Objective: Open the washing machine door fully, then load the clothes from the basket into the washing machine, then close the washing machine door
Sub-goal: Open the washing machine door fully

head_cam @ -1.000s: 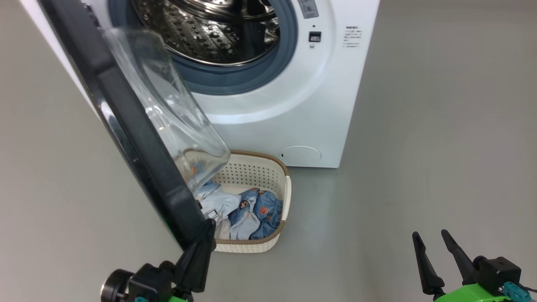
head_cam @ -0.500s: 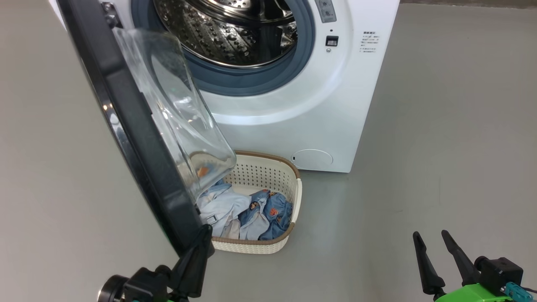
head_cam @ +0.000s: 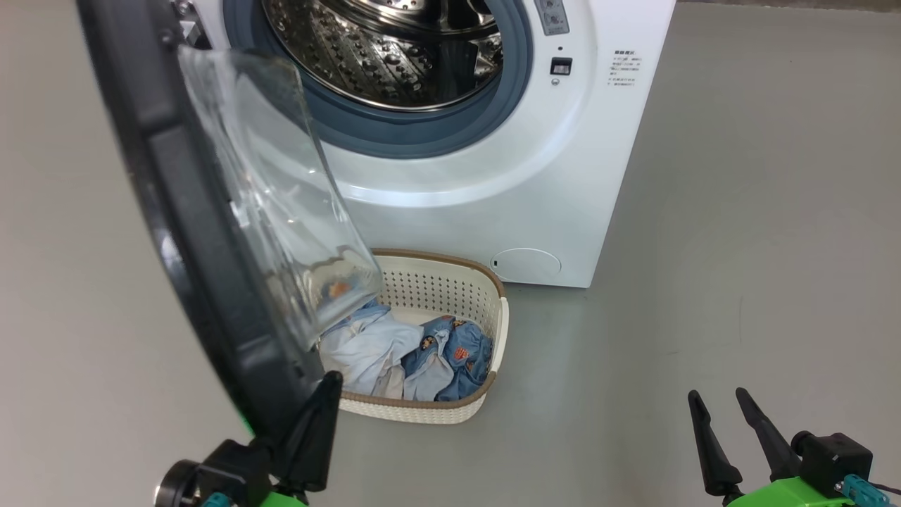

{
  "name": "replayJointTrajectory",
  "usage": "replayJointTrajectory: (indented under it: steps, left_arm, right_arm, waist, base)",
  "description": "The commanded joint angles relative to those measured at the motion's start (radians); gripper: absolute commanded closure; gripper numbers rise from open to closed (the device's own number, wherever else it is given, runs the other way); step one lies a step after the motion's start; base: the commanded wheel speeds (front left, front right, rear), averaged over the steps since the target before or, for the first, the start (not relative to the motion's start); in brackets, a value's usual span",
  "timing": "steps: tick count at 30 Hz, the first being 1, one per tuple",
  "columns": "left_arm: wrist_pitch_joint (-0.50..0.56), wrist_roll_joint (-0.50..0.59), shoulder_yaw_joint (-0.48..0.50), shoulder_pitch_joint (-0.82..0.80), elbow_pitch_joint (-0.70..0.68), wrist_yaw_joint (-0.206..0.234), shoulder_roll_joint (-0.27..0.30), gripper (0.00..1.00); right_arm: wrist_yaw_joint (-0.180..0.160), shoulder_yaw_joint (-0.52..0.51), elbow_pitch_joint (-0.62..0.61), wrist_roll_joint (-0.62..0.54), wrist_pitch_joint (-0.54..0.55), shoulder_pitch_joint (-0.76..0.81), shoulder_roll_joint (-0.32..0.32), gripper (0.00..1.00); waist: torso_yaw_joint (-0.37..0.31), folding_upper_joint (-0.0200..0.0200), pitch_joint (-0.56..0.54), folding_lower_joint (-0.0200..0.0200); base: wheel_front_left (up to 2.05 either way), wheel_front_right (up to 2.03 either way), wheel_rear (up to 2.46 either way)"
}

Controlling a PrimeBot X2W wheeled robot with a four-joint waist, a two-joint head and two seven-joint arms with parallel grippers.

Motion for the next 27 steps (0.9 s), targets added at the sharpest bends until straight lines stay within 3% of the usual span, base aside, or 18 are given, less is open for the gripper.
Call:
replayJointTrajectory:
  steps: [1,27]
  left_arm:
    - [-0.005,-0.013,0.072,-0.05,-0.002,0.029,0.03,1.0]
    - [-0.029,-0.067,0.167,0.005,0.004,0.102,0.052,1.0]
  right_arm:
    - [0.002,0.023,-0.021,0.008,-0.013,-0.03,-0.011,0.0]
    - [0.002,0.021,-0.025,0.003,-0.013,-0.021,-0.022,0.0]
  waist:
    - [-0.001,0.0,0.002,0.0]
    - [0.149,0.0,0.004,0.0]
  base:
    - [0.0,0.0,0.0]
    - [0.0,0.0,0.0]
